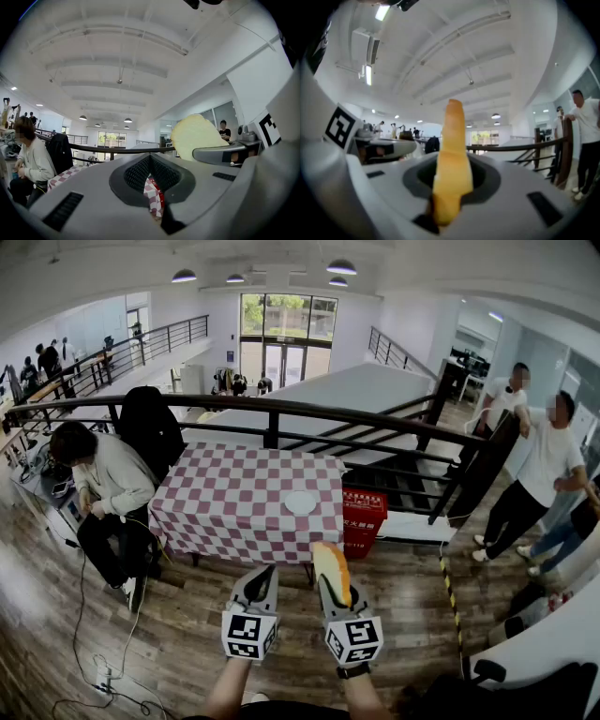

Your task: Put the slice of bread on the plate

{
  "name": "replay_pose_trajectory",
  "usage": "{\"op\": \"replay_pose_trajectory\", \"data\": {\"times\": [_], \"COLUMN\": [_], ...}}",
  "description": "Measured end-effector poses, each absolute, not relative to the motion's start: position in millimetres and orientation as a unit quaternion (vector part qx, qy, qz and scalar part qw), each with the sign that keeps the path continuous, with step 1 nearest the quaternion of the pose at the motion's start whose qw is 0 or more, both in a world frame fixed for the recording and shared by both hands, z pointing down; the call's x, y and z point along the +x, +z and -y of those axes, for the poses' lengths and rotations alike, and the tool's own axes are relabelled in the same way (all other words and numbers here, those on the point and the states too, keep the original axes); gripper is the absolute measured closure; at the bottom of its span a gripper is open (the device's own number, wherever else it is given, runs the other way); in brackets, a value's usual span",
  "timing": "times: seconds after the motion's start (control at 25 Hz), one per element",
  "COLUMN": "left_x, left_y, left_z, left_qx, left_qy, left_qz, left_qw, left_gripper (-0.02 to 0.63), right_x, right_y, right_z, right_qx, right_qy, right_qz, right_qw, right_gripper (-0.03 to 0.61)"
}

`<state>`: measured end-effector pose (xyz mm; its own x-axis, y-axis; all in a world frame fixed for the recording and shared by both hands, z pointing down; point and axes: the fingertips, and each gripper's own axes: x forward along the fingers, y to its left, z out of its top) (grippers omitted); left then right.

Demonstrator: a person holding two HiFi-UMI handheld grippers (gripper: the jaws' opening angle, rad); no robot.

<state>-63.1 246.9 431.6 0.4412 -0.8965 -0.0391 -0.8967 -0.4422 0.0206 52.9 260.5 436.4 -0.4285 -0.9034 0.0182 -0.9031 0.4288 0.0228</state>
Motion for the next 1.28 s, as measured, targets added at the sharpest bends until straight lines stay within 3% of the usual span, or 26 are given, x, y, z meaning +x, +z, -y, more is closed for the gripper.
{"op": "replay_pose_trajectory", "data": {"times": [0.36,0.64,0.8,1.28], "left_x": [-79,-106,-104,-80], "left_y": [443,484,510,507], "left_z": [-236,-220,-202,-24], "left_qx": [-0.874,-0.868,-0.866,-0.833], "left_qy": [0.031,0.043,0.027,0.015], "left_qz": [-0.484,-0.491,-0.492,-0.546], "left_qw": [0.001,-0.055,-0.082,-0.082], "left_gripper": [0.595,0.595,0.595,0.595], "right_x": [25,6,2,34], "right_y": [458,507,520,524], "right_z": [-241,-233,-208,-8], "right_qx": [0.545,0.553,0.548,0.508], "right_qy": [0.021,0.058,0.079,0.124], "right_qz": [0.838,0.830,0.832,0.852], "right_qw": [0.021,0.050,0.027,0.002], "right_gripper": [0.477,0.477,0.477,0.477]}}
